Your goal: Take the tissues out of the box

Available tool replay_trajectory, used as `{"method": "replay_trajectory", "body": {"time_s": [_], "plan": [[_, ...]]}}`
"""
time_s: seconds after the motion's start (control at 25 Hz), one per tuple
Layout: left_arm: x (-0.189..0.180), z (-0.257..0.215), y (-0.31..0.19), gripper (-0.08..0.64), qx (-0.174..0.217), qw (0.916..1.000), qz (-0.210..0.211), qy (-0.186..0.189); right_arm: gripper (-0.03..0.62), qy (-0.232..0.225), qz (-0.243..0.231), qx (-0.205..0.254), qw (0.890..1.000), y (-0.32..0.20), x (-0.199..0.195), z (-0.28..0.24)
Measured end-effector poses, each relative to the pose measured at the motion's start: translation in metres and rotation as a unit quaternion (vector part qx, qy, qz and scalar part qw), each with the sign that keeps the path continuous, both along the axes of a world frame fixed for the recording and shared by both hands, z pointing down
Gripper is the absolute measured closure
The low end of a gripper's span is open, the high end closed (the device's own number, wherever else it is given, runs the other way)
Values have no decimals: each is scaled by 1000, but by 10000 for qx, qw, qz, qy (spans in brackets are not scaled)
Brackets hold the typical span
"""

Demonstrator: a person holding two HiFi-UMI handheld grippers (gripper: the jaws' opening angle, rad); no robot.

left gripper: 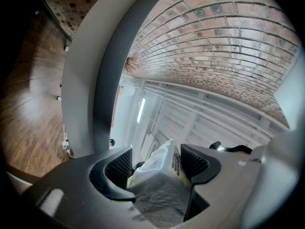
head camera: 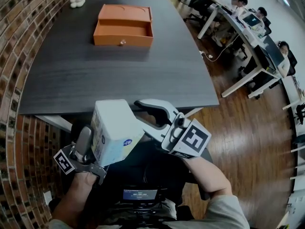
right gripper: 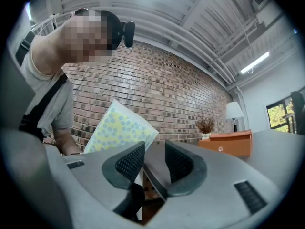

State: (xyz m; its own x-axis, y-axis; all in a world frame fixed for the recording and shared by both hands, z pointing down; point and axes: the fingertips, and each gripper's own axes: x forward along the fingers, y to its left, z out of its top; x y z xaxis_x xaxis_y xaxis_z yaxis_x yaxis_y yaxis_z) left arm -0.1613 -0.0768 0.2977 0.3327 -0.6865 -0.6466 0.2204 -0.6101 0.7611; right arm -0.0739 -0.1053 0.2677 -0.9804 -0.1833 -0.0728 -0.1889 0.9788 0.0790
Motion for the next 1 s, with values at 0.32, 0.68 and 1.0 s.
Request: {"method": "replay_trajectory", "body": {"time_s": [0.32, 0.68, 1.0], "plan": [[1, 0, 1, 236, -6, 10000, 13, -2, 459, 34, -7, 26, 10000, 1, 0, 1], [2, 0, 0, 236, -6, 10000, 11, 19, 459, 65, -16, 14, 10000, 0, 0, 2], [2, 0, 1, 236, -9, 10000, 16, 0, 459, 64, -12, 5, 10000, 1, 0, 2]]}}
